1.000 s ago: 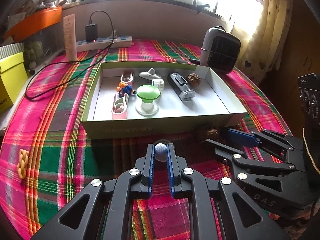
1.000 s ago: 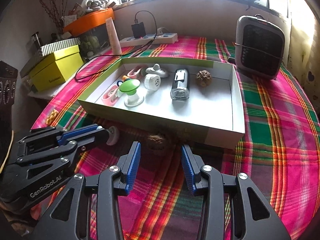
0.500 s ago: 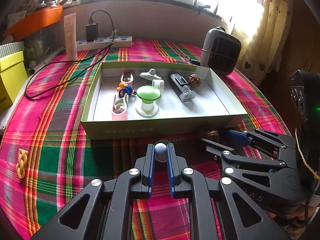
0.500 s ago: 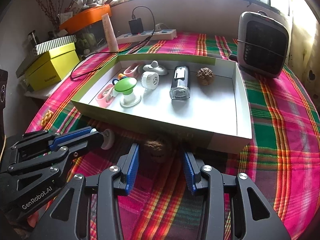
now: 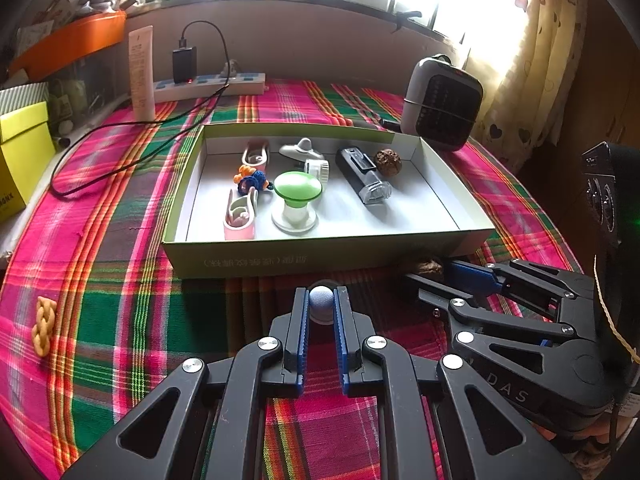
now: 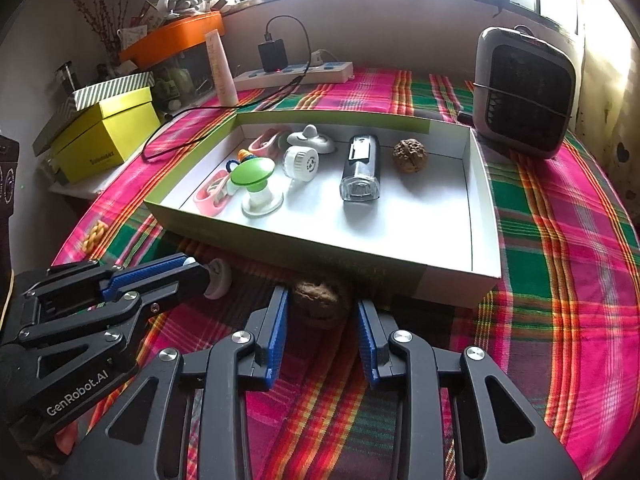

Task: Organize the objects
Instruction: 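Grasp the second brown walnut with the right gripper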

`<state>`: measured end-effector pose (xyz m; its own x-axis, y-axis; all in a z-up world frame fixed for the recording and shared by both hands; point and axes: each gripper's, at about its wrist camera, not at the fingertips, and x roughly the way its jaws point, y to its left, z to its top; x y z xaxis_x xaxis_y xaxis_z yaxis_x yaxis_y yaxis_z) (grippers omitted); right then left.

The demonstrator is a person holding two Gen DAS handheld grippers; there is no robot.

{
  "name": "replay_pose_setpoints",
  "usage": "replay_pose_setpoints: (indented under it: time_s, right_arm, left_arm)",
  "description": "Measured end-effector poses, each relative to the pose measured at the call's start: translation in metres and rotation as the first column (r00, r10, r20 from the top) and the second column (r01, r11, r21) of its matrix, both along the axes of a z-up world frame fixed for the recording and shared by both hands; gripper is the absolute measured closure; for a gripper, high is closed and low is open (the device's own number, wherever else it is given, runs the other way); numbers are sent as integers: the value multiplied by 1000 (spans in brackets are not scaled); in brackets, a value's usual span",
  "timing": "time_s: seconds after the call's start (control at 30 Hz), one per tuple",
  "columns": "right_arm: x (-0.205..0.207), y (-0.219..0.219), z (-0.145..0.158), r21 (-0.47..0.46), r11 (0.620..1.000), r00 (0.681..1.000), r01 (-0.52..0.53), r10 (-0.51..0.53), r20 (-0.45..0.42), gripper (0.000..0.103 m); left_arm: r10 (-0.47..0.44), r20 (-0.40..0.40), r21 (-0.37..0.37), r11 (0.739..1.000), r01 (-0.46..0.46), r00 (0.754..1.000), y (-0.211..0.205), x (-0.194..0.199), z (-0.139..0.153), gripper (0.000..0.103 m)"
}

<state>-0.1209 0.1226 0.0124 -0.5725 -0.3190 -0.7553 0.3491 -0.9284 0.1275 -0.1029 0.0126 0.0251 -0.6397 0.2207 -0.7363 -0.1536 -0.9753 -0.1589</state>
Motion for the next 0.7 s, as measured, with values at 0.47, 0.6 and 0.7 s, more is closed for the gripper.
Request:
replay_pose_setpoints:
  time_s: [0.47,0.6,0.7]
  right_arm:
    - [1,1,0,-4,1000,1000,2,-2,-3,70]
    - [2,2,1,-8,1000,1000,6,-6,-9,70]
    - [4,2,3,-15,1000,1000,6,-6,-13,70]
  left_arm:
    - [0,0,1,1000,0,1000,0,0,0,92]
    - [3,-1,-1,1000,-3,1000,0,0,0,92]
    - [5,-6,-6,1000,-5,1000,0,0,2,92]
